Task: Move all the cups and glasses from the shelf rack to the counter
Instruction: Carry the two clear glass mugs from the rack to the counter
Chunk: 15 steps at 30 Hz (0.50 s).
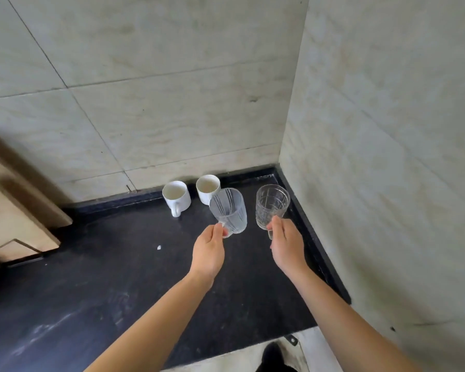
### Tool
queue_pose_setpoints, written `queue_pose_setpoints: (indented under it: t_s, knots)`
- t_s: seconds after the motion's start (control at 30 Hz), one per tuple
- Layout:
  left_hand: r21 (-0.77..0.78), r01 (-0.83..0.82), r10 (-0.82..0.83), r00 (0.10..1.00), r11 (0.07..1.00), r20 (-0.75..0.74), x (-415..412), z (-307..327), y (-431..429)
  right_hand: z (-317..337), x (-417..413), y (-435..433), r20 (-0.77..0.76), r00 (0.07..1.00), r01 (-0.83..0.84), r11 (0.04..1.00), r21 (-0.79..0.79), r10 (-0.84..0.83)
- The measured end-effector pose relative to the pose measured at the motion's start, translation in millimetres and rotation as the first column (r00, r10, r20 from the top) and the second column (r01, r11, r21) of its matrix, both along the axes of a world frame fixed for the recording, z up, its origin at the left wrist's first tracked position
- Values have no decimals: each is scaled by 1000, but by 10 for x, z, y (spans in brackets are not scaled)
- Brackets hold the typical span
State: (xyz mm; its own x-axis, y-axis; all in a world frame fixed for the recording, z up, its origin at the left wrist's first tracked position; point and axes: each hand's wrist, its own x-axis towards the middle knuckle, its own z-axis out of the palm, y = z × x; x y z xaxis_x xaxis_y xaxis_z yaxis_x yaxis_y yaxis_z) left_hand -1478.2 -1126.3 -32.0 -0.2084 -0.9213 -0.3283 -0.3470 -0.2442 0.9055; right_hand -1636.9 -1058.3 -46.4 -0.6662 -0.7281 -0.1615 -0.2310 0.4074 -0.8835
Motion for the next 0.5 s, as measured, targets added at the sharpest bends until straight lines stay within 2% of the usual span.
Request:
queue_pose_setpoints:
  t_s: [0.23,0.5]
  knots:
    - [89,-39,34,997,995,68,-676,-393,-599,-273,-709,-745,27,998,-63,996,56,62]
    - [111,-16,7,997,994,80,-1063,-1048,-1238,-961,-951,-1277,45,998,-34,997,74,31]
